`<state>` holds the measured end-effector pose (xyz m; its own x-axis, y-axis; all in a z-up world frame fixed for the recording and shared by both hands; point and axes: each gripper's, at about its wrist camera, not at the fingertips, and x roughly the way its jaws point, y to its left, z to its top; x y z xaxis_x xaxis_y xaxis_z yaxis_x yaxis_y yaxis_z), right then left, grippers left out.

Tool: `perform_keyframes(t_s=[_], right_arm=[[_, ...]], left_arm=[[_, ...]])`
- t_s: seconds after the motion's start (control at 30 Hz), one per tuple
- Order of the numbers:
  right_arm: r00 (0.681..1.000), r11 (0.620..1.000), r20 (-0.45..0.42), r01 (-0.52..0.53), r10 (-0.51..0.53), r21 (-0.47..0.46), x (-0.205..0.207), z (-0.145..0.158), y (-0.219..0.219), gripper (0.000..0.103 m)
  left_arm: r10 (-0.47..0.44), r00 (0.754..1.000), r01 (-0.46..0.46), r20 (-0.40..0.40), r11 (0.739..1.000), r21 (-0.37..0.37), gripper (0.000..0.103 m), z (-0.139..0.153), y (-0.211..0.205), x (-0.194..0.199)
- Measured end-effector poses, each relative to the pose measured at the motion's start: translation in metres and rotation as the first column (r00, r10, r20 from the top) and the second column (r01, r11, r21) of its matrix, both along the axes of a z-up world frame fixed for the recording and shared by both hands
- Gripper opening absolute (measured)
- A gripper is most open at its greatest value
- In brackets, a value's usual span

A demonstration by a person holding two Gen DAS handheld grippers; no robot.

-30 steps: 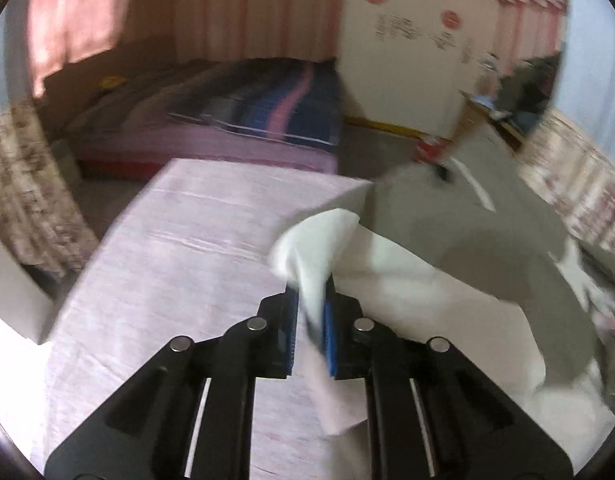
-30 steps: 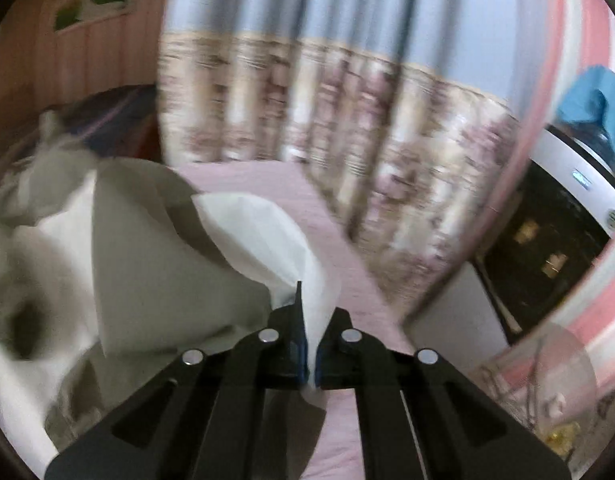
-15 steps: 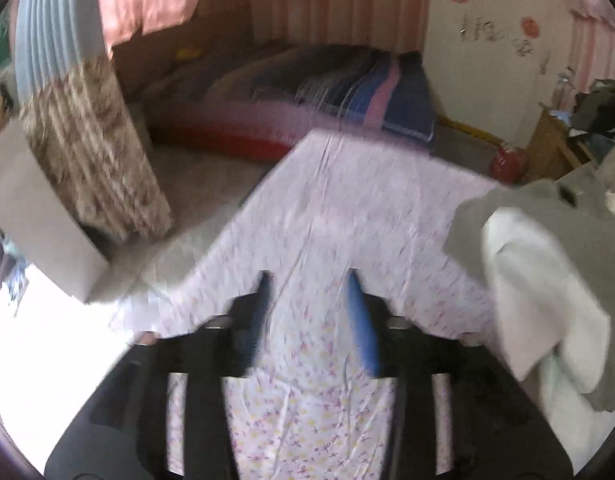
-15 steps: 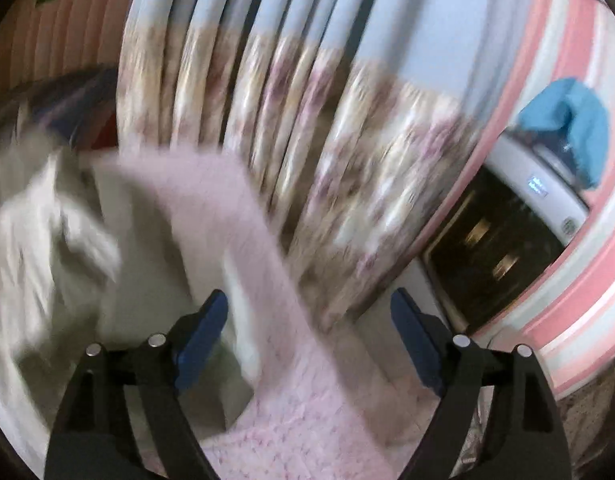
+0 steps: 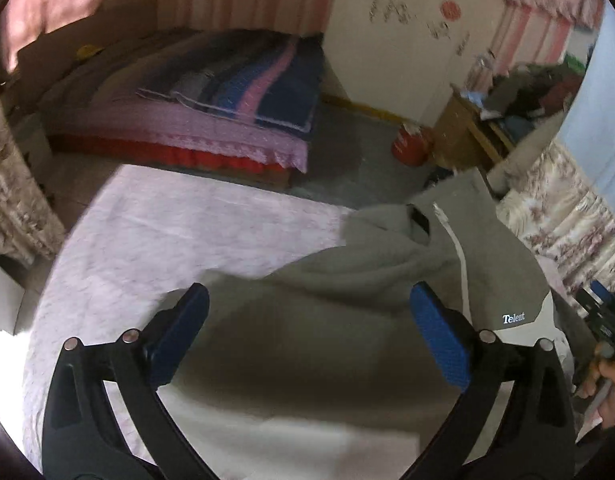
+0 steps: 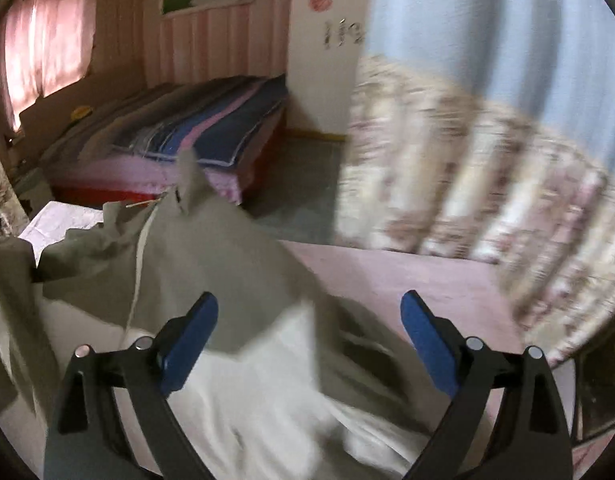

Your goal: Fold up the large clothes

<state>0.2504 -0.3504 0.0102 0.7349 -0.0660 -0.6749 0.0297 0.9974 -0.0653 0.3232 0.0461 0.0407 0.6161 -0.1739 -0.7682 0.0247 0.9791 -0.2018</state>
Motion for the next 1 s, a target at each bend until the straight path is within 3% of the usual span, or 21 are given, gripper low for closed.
perform_keyframes(t_s=[0.13, 0.27, 0.3, 0.33, 0.37, 0.4, 0.43, 0.53, 0.57, 0.6, 0.7, 0.8, 0.9, 0.97, 1.0], right_arm=[[0.997, 0.999, -0.075, -0.033, 0.032, -0.007, 0.051, -0.028, 0.027, 0.093], [0.983, 0.998, -0.173, -0.064, 0.061, -0.011, 0.087, -0.054, 0.034, 0.093], [0.976, 0.997, -0.206, -0.074, 0.074, 0.01, 0.094, -0.063, 0.033, 0.09], [0.97, 0.997, -0.228, -0.078, 0.083, 0.028, 0.098, -0.069, 0.032, 0.074], [0.966, 0.995, -0.242, -0.084, 0.094, 0.053, 0.1, -0.074, 0.031, 0.059], [0.961, 0.993, -0.256, -0.092, 0.11, 0.08, 0.101, -0.079, 0.03, 0.026], [0.958, 0.991, -0.262, -0.097, 0.116, 0.088, 0.101, -0.082, 0.03, 0.012], [0.964, 0.99, -0.228, -0.123, 0.134, 0.063, 0.093, -0.08, 0.036, 0.004], [0.969, 0.991, -0.207, -0.126, 0.133, 0.05, 0.09, -0.077, 0.037, 0.003], [0.979, 0.993, -0.166, -0.118, 0.121, 0.027, 0.087, -0.07, 0.036, 0.002], [0.998, 0.996, -0.014, -0.065, 0.064, -0.068, 0.069, -0.038, 0.033, 0.001], [0.991, 0.978, 0.137, 0.02, 0.008, -0.206, 0.05, -0.011, 0.032, 0.001], [0.979, 0.97, 0.188, 0.123, -0.084, -0.211, 0.052, -0.003, 0.015, 0.004], [0.969, 0.96, 0.166, 0.211, -0.181, -0.185, 0.062, -0.011, -0.005, 0.038], [0.973, 0.965, 0.111, 0.219, -0.205, -0.143, 0.067, -0.017, -0.015, 0.071]], left_arm=[[-0.028, 0.988, 0.042, -0.15, 0.995, 0.092, 0.1, -0.044, -0.025, 0.046], [-0.117, 0.967, 0.143, -0.226, 0.984, 0.103, 0.099, -0.087, -0.04, 0.058], [-0.132, 0.964, 0.161, -0.232, 0.981, 0.111, 0.099, -0.094, -0.043, 0.059], [-0.144, 0.961, 0.177, -0.237, 0.976, 0.124, 0.096, -0.105, -0.047, 0.06], [-0.148, 0.96, 0.183, -0.236, 0.974, 0.135, 0.09, -0.11, -0.049, 0.061], [-0.149, 0.961, 0.187, -0.235, 0.971, 0.15, 0.083, -0.115, -0.05, 0.061], [-0.146, 0.964, 0.186, -0.224, 0.968, 0.171, 0.07, -0.12, -0.051, 0.06], [-0.149, 0.975, 0.176, -0.162, 0.97, 0.168, 0.024, -0.116, -0.058, 0.058], [-0.149, 0.979, 0.172, -0.142, 0.971, 0.167, 0.013, -0.113, -0.062, 0.058], [-0.155, 0.983, 0.172, -0.1, 0.967, 0.188, 0.011, -0.105, -0.067, 0.057], [-0.184, 0.982, 0.169, 0.035, 0.952, 0.256, 0.008, -0.076, -0.081, 0.056], [-0.212, 0.958, 0.156, 0.193, 0.95, 0.27, 0.009, -0.035, -0.101, 0.059], [-0.221, 0.942, 0.143, 0.252, 0.945, 0.295, 0.024, -0.026, -0.116, 0.066], [-0.206, 0.96, 0.144, 0.19, 0.944, 0.296, 0.051, -0.037, -0.112, 0.083], [-0.183, 0.968, 0.132, 0.171, 0.953, 0.274, 0.059, -0.039, -0.107, 0.086]])
